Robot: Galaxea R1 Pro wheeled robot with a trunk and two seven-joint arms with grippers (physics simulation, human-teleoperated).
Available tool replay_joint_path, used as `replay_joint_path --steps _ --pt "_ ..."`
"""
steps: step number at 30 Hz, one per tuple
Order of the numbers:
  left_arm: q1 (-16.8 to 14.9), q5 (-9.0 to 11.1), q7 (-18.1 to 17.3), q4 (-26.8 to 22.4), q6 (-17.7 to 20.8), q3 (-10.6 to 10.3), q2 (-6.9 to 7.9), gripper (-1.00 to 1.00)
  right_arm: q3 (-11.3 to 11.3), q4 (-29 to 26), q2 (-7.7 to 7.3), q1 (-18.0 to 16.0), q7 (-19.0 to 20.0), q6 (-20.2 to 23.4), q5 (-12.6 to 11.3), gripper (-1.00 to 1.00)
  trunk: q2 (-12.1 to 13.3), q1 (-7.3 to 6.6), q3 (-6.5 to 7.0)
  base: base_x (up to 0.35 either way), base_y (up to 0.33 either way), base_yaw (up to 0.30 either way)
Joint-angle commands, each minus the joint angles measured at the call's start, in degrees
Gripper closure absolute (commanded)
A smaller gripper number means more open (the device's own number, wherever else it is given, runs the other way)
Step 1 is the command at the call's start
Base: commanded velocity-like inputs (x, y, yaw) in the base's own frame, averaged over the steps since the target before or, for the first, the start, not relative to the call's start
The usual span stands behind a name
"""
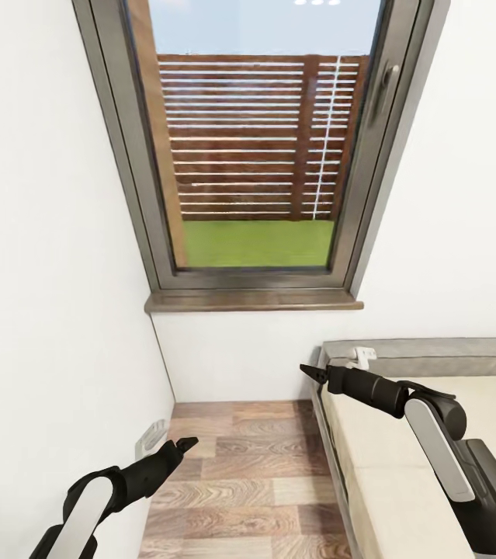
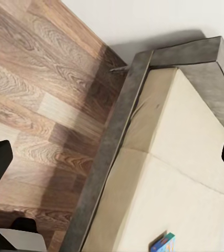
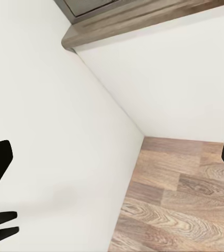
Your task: Put all the toys in the child's room - the three board games (two on the bed and one on the table), the two jigsaw puzzles on the table, and the tennis ball on the table - inside the toy box on the table in the child's room.
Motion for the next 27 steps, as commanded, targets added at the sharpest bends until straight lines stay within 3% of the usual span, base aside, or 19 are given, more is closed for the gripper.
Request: replay_joint_path --steps 1,10,27 --pt "-0.05 0.6 0.56 -0.06 0.04 -0.08 0.04 -1.0 0.01 -0.03 -0.05 -0.06 0.24 0.21 0.23 -1.0 -0.12 0.04 -0.12 0.042 0.0 -0.026" --pt "-0.08 0.6 0.57 -0.04 0.04 -0.08 0.03 -1.0 -0.01 -0.03 -0.09 -0.13 0.25 0.33 0.23 -1.0 -0.12 0.04 -0.12 0.022 0.0 -0.136" --pt "-0.09 0.61 0.52 -0.02 0.04 -0.08 0.06 -1.0 -1.35 -0.01 0.0 -0.16 0.25 0.53 0.18 -1.0 -0.12 0.04 -0.12 0.004 0.01 -0.25"
